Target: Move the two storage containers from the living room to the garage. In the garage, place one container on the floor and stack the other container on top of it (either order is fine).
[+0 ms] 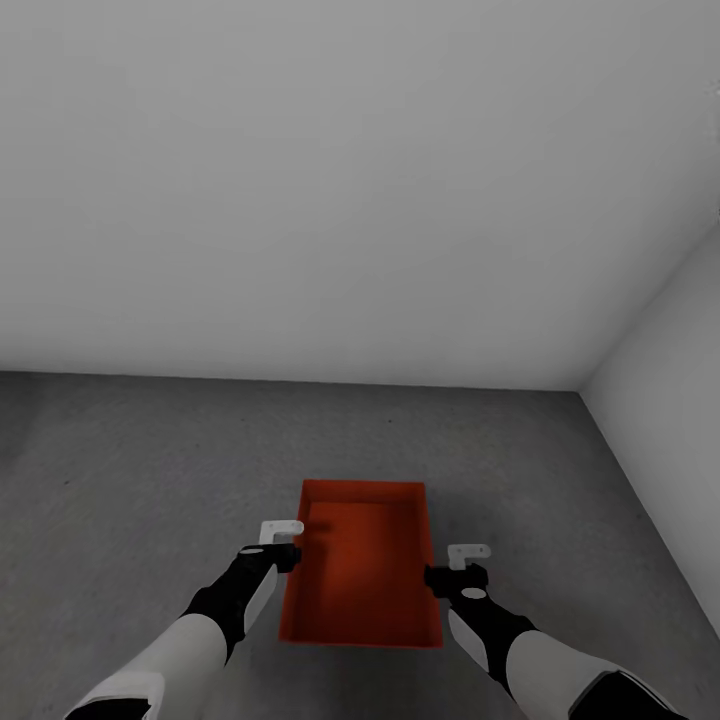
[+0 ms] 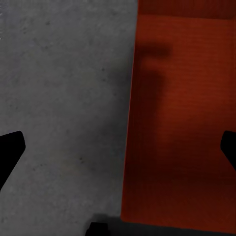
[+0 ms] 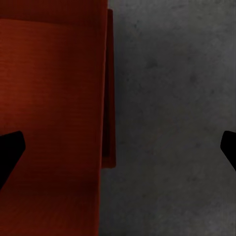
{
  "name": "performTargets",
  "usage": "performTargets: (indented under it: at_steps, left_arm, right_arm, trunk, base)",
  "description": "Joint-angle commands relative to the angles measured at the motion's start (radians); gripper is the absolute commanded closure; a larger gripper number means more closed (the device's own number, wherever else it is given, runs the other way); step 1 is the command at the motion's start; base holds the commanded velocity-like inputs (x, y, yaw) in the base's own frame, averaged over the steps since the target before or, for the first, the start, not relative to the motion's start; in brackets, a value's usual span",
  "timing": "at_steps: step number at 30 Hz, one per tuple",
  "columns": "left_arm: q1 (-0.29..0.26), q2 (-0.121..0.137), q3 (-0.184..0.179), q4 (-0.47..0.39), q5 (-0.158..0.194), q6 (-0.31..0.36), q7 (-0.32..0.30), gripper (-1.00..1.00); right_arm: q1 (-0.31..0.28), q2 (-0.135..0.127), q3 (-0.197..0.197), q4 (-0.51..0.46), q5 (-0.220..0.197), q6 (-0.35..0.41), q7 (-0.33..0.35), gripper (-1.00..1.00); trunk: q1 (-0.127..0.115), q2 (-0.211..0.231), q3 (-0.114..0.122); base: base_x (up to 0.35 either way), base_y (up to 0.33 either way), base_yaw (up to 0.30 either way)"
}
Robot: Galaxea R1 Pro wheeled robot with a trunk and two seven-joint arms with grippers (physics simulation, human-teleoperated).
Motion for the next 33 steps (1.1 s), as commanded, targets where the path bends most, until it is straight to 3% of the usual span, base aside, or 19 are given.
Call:
performTargets:
  at_steps: [1,14,33]
  left_arm:
    - [0.0,-0.001,0.008,-0.002,-0.007,0.006,-0.001,-1.0]
    - [0.0,-0.002,0.008,-0.002,-0.006,0.006,-0.001,-1.0]
    - [0.0,-0.002,0.007,-0.003,-0.005,0.006,-0.002,-1.0]
  right_arm:
    - [-0.001,0.0,0.008,0.001,-0.011,-0.004,-0.004,-1.0]
    - [-0.001,0.0,0.008,0.001,-0.011,-0.004,-0.004,-1.0]
    - [-0.001,0.0,0.008,0.001,-0.011,-0.004,-0.003,-1.0]
  trunk:
    - [0.0,-0.001,0.001]
    - [0.0,-0.001,0.021]
    - [0.0,-0.001,0.046]
  base:
    - [0.0,0.0,0.0]
    - [-0.016,0.0,0.0]
    - [-0.267,0.0,0.0]
